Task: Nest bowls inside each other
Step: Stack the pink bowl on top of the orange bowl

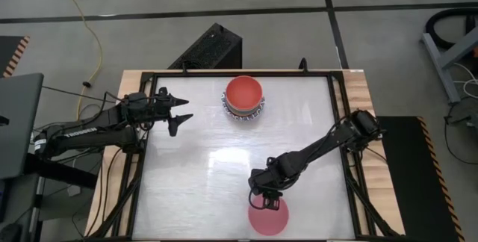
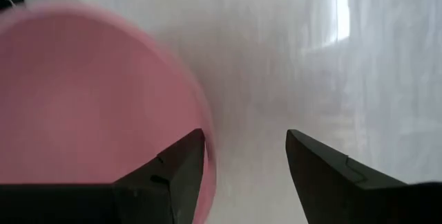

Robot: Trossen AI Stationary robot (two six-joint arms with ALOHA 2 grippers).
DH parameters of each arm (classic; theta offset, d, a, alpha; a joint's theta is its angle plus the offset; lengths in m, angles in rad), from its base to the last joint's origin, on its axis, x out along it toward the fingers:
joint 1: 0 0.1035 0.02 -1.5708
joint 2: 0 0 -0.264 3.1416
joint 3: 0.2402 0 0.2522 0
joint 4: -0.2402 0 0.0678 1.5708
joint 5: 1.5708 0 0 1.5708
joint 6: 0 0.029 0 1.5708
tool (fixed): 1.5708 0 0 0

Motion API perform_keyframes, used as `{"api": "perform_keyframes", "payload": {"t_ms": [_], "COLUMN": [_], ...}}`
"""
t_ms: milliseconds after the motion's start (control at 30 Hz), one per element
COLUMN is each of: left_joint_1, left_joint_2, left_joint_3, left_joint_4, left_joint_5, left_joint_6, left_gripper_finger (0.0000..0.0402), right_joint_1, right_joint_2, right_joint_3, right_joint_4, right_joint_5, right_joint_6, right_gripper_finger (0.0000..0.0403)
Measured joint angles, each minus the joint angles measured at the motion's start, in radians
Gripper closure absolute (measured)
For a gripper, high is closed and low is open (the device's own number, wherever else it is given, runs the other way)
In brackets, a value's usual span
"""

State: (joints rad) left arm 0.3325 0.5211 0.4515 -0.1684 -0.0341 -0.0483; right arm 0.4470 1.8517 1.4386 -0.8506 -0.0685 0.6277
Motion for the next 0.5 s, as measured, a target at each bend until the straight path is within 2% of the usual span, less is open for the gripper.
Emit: {"api": "perform_keyframes", "payload": {"t_ms": [167, 267, 367, 500], "left_joint_1": [0.000, 0.000, 0.000, 0.000], "left_joint_2": [0.002, 0.002, 0.002, 0.002], "left_joint_3": [0.000, 0.000, 0.000, 0.000], "left_joint_4": [-0.001, -0.001, 0.000, 0.000], "left_joint_5": [0.000, 0.000, 0.000, 0.000], "left_joint_6": [0.000, 0.000, 0.001, 0.000], "left_gripper_finger": [0.0127, 0.0127, 0.0127, 0.0127], "right_joint_1": [0.003, 0.003, -0.012, -0.048], "right_joint_2": [0.001, 0.003, 0.002, 0.002], "right_joint_3": [-0.067, -0.082, -0.079, -0.079], "right_joint_4": [0.068, 0.056, 0.038, 0.013], "right_joint_5": [-0.066, -0.061, -0.064, -0.112], "right_joint_6": [0.000, 0.008, 0.008, -0.007], "right_gripper_finger": [0.0180, 0.0198, 0.0251, 0.0364]}}
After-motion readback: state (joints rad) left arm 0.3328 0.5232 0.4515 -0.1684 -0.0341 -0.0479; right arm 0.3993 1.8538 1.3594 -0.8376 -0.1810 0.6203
